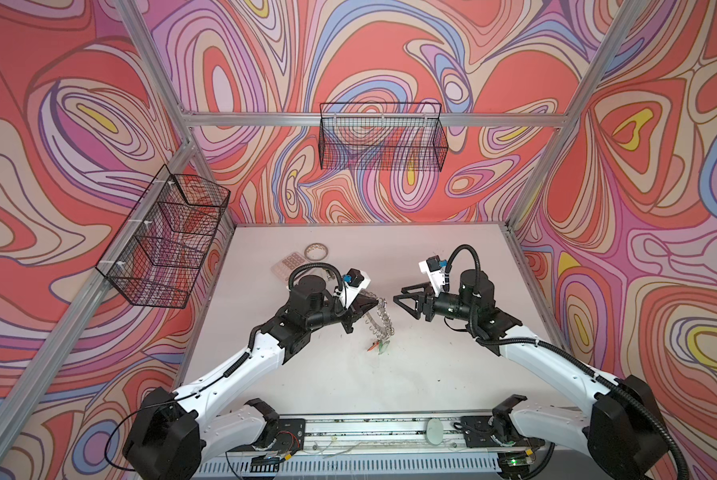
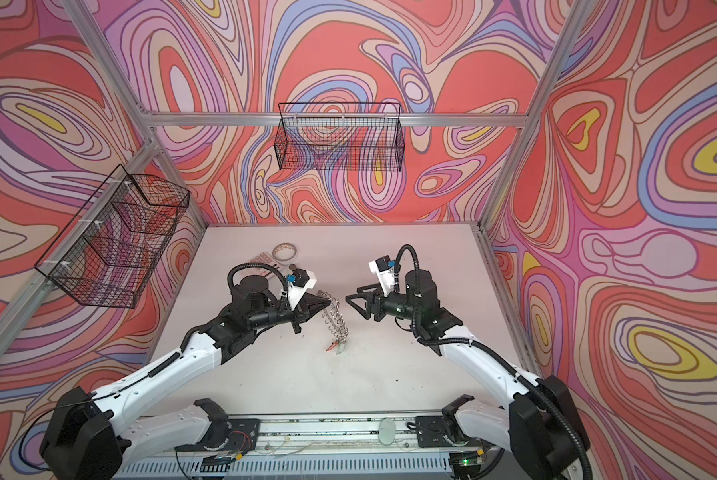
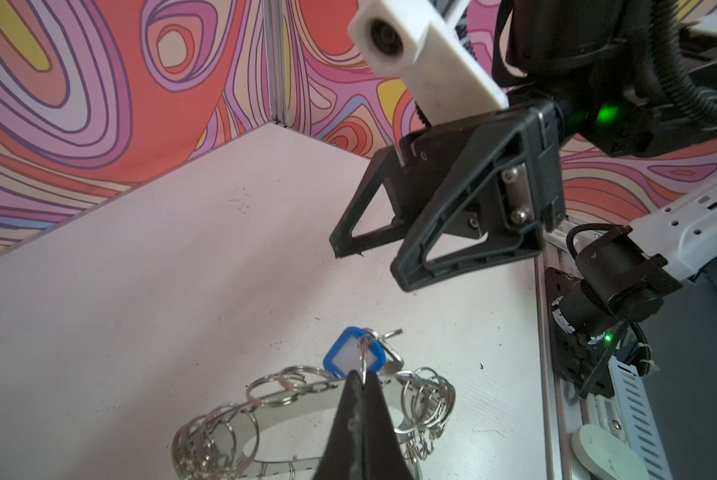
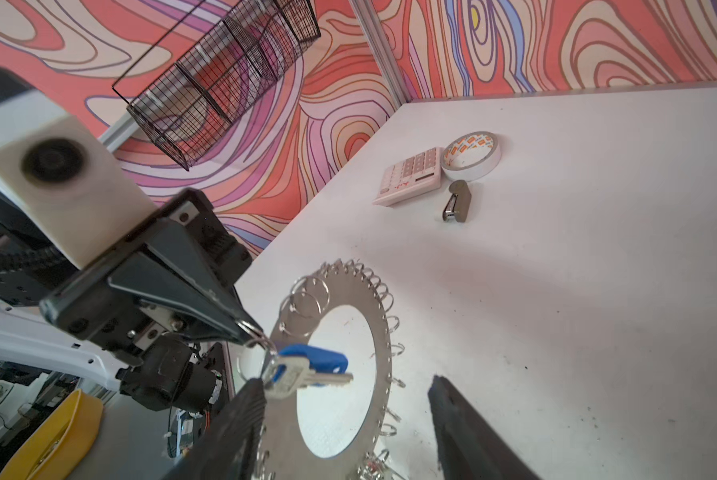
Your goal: Put the keys on the keyring
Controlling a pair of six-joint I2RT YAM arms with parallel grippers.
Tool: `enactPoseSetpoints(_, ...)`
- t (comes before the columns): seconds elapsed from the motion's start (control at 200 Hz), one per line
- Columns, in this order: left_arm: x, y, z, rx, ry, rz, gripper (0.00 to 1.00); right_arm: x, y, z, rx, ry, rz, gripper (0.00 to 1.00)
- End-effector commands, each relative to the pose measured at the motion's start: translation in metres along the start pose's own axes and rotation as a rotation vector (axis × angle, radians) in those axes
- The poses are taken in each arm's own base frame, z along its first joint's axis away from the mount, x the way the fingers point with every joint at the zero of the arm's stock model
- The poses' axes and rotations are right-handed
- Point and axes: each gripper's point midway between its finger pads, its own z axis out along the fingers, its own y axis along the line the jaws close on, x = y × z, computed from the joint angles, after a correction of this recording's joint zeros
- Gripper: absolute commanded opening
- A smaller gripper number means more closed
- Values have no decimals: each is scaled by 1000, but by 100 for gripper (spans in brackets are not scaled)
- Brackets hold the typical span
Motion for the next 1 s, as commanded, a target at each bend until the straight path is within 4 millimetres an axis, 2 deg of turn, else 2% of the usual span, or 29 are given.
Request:
enactPoseSetpoints(0.0,-25,-5,-1,17,-93,34,0,19,-3,8,27,55,-44,73)
enactPoseSetpoints(0.25,-26,-7,3,29,-84,26,0,25,2,20,22,89,-76,76)
enactPoseSetpoints(0.416,-22,-9,7,35,-63,16,0,19,8,23,12,67,-90,77)
enactPoseSetpoints(0.551,-18,-9,9,41,-39,0,0,14,11,23,14,49,-102,73)
enactPoseSetpoints(0.666,-17,-5,10,15,-19,-24,0,13,16,23,-12,43,-104,61)
enactPoseSetpoints(0.811,-19,-4,12,15,-8,-45,0,19,17,25,-28,60,-87,31)
enactPoseSetpoints(0.997,-24,-1,11,-4,-7,-61,0,26,16,24,-22,67,-74,9)
